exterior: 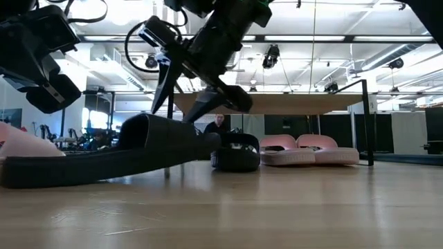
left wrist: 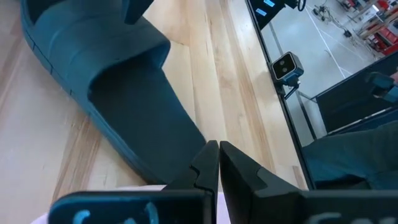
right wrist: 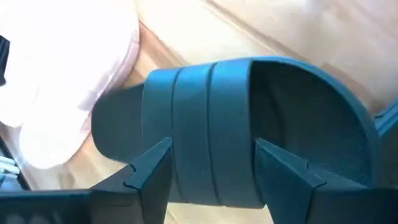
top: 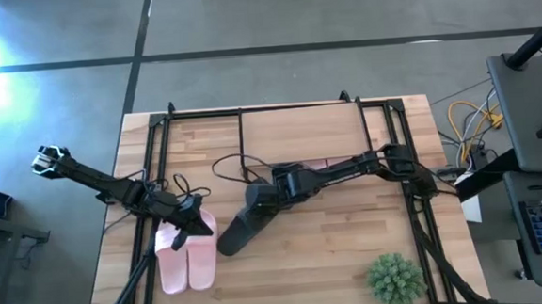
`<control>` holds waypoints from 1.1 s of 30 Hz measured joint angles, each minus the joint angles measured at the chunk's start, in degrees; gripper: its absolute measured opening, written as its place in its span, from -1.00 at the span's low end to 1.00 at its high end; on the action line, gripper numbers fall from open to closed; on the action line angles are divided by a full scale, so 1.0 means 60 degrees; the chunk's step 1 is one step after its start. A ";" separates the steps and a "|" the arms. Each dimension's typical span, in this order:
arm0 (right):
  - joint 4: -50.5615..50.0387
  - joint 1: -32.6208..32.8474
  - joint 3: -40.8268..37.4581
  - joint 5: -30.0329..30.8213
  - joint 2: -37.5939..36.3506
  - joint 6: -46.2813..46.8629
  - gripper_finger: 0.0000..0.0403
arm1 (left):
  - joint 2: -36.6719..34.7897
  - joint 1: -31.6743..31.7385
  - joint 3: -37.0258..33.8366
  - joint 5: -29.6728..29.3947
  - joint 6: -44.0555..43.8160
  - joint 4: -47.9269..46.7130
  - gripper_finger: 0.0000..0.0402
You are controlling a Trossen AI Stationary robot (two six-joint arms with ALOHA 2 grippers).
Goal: Pick and place slides into the shelf
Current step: Put the black slide under the shelf
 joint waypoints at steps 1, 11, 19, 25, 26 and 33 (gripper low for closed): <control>-0.0004 0.0003 0.0040 0.0127 0.0002 -0.0020 0.00 | 0.0003 -0.0001 0.0000 0.0007 0.0001 -0.0009 -1.00; 0.0044 -0.0147 0.1120 0.2484 0.0002 -0.1718 -0.15 | 0.0015 0.0000 0.0000 0.0041 0.0005 -0.0039 -1.00; -0.1898 -0.0212 0.2017 0.1511 0.0006 -0.1594 -0.15 | 0.0004 -0.0001 0.0000 0.0037 0.0007 -0.0036 -1.00; -0.2056 0.0461 0.2140 0.0420 0.0006 -0.1083 -0.18 | 0.0004 -0.0002 0.0000 0.0037 0.0084 -0.0031 -1.00; -0.2082 0.0579 0.2109 0.0408 0.0006 -0.1030 -0.21 | 0.0004 0.0000 0.0000 0.0037 0.0095 -0.0028 -1.00; -0.1656 0.0885 0.1527 0.0491 0.0028 -0.0541 -0.66 | 0.0027 -0.0001 0.0000 0.0031 0.0329 0.0004 -1.00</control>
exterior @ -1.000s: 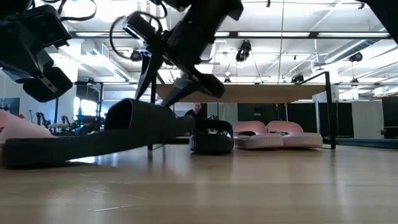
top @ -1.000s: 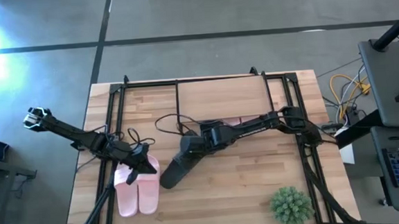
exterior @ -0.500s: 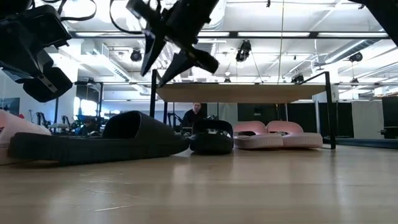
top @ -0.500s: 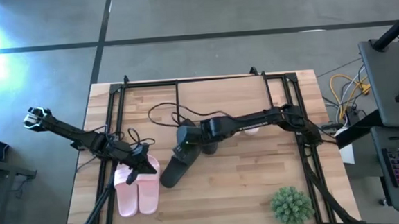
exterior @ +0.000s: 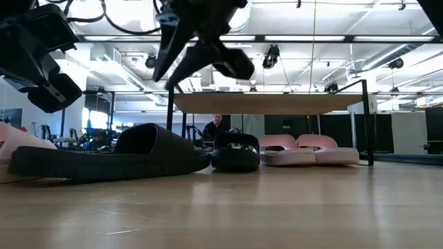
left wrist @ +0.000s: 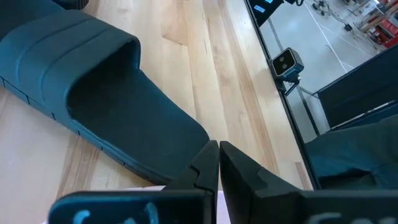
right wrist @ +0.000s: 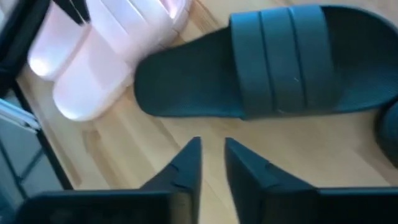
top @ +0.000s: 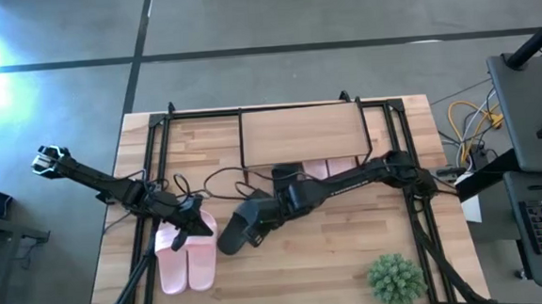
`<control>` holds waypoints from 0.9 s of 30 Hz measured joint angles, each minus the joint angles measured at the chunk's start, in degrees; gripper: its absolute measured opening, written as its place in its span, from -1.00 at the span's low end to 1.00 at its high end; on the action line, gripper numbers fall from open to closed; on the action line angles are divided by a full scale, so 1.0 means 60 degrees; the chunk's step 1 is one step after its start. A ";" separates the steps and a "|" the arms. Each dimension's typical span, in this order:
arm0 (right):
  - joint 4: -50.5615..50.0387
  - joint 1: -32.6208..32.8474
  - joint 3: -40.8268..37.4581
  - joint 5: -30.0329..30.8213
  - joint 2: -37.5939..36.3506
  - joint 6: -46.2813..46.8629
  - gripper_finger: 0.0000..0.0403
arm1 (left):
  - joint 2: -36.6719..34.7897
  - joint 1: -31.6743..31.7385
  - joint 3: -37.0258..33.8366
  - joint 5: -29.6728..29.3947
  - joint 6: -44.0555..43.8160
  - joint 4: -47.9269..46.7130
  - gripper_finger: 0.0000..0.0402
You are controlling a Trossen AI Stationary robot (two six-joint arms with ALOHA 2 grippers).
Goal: Pick and place slides into the shelf
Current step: Put the black slide under the shelf
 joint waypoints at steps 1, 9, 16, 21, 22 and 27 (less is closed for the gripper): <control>0.0254 -0.0002 -0.0105 0.0000 -0.0002 0.0091 -0.73 | 0.0015 0.0001 0.0000 0.0002 -0.0004 0.0004 -1.00; 0.2054 -0.0073 -0.0861 0.0009 0.0000 0.0371 -0.94 | 0.0126 0.0000 0.0000 -0.0005 -0.0067 0.0008 -1.00; 0.2219 -0.0066 -0.1414 0.0025 0.0000 0.0274 -0.94 | 0.0122 -0.0002 -0.0002 -0.0038 -0.0073 0.0020 -1.00; 0.2366 -0.0007 -0.1447 0.0028 -0.0028 0.0035 -0.94 | 0.0253 0.0001 -0.0007 -0.0038 -0.0228 0.0385 -1.00; 0.2405 0.0048 -0.1352 0.0050 -0.0067 -0.0153 -0.94 | 0.0343 0.0004 -0.0007 -0.0038 -0.0252 0.0603 -1.00; 0.2095 0.0517 -0.0576 0.1567 -0.0644 -0.0565 -0.94 | 0.1435 0.0086 0.0011 -0.0422 -0.0076 0.1534 -1.00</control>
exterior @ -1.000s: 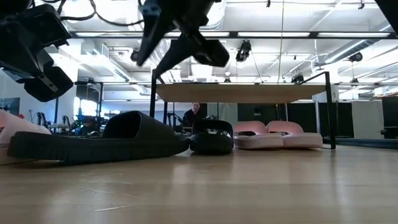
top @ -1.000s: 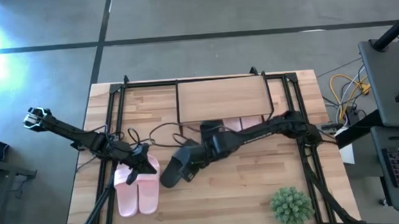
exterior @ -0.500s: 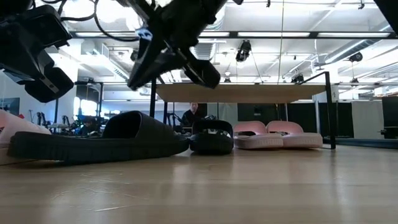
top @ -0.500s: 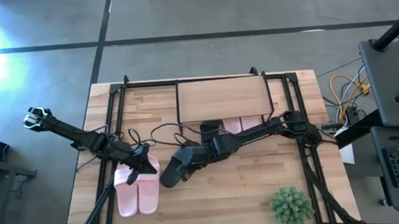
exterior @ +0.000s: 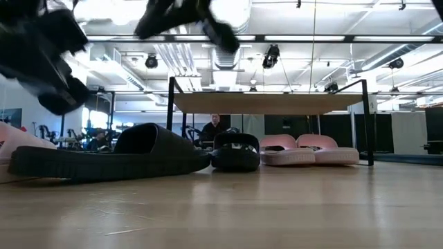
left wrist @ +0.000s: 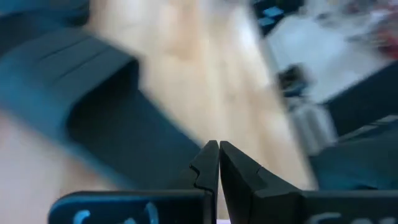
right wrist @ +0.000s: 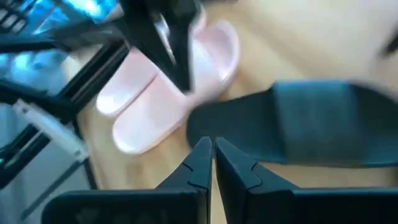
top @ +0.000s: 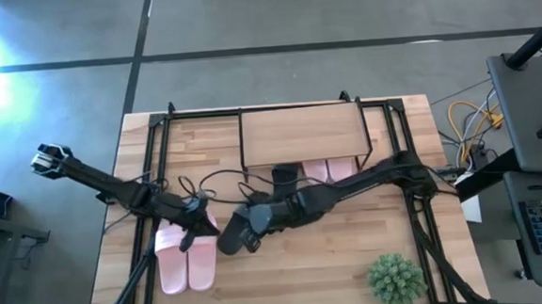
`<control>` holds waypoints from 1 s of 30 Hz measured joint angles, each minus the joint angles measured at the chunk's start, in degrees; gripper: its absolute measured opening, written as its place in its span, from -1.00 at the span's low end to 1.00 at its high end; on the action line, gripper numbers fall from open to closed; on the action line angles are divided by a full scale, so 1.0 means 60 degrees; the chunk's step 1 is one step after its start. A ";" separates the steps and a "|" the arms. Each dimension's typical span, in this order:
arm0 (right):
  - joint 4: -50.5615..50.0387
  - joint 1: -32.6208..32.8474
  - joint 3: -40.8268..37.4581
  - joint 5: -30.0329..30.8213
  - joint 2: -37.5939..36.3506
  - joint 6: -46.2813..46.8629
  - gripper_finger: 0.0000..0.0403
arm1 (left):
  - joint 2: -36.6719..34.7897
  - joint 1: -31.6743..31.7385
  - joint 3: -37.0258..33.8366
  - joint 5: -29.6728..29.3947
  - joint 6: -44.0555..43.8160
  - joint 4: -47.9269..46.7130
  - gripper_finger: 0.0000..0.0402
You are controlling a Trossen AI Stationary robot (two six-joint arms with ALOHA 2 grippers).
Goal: Pick and place slides into the shelf
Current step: Put the black slide under the shelf
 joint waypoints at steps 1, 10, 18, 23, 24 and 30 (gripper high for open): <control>-0.0357 0.0110 0.0195 0.0468 -0.0105 0.0000 -0.94 | 0.0369 0.0076 0.0009 -0.0240 -0.0002 -0.0011 -1.00; -0.3672 0.0655 0.1619 0.2495 -0.0259 0.0236 -0.94 | 0.2877 0.0484 0.0119 -0.1768 0.0320 0.0004 -1.00; -0.3848 0.0918 0.1307 0.2641 -0.0256 0.0694 -0.94 | 0.4466 0.0498 0.0882 -0.0799 0.1256 0.1161 -1.00; -0.3914 0.0989 0.1220 0.2641 -0.0256 0.0863 -0.94 | 0.5319 0.0599 0.1623 -0.0998 0.1578 0.1272 -1.00; -0.3915 0.0999 0.1220 0.2641 -0.0256 0.0863 -0.94 | 0.5485 0.0652 0.1732 -0.1029 0.1642 0.1287 -1.00; -0.3910 0.1005 0.1228 0.2644 -0.0256 0.0866 -0.94 | 0.6080 0.1218 0.1962 -0.1155 0.1783 0.1363 -1.00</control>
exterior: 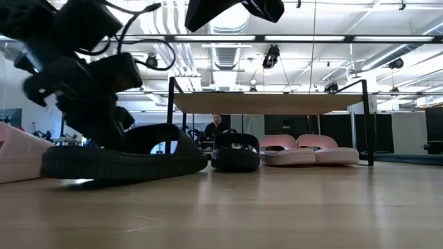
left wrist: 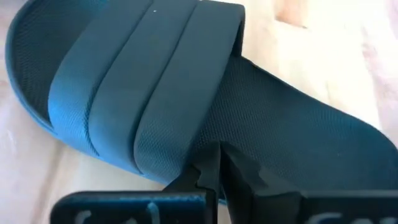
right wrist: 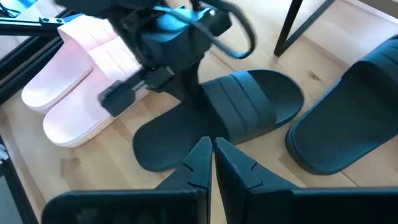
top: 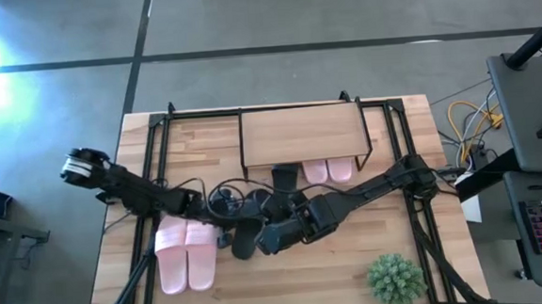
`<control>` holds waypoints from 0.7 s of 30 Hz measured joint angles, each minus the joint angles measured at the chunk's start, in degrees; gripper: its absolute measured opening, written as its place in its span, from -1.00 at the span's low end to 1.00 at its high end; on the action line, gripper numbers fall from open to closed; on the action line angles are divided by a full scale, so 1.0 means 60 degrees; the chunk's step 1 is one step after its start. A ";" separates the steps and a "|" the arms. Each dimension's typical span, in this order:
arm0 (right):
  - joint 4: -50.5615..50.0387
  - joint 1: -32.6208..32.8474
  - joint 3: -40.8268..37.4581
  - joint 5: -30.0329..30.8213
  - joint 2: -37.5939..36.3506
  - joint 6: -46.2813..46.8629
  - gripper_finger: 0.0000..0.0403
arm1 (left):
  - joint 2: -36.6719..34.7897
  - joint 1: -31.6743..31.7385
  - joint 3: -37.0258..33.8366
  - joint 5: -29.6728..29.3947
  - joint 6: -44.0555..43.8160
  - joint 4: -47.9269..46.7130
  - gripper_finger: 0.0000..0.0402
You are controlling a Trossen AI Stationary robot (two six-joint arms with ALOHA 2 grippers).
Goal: Pick and place slides into the shelf
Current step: Put the black slide under the shelf
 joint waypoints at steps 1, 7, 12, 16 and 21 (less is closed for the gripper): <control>-0.0004 0.0000 0.0000 0.0000 0.0000 0.0000 -0.94 | 0.0057 0.0100 0.0021 -0.0023 0.0060 0.0069 -1.00; -0.0002 0.0001 0.0000 0.0026 0.0000 0.0204 -0.94 | 0.0122 0.0917 0.0283 -0.0074 0.0753 0.0964 -1.00; -0.0001 0.0001 0.0000 0.0073 0.0000 0.0404 -0.94 | 0.0300 0.1522 0.0734 -0.0023 0.1425 0.1013 -1.00; -0.0001 0.0013 0.0000 0.0074 0.0000 0.0580 -0.94 | 0.0407 0.1636 0.1123 0.0924 0.1525 0.1131 -1.00; -0.0075 0.0082 -0.0002 0.0076 0.0000 0.0576 -0.94 | 0.0284 0.1329 0.1202 0.1449 0.1209 0.1070 -1.00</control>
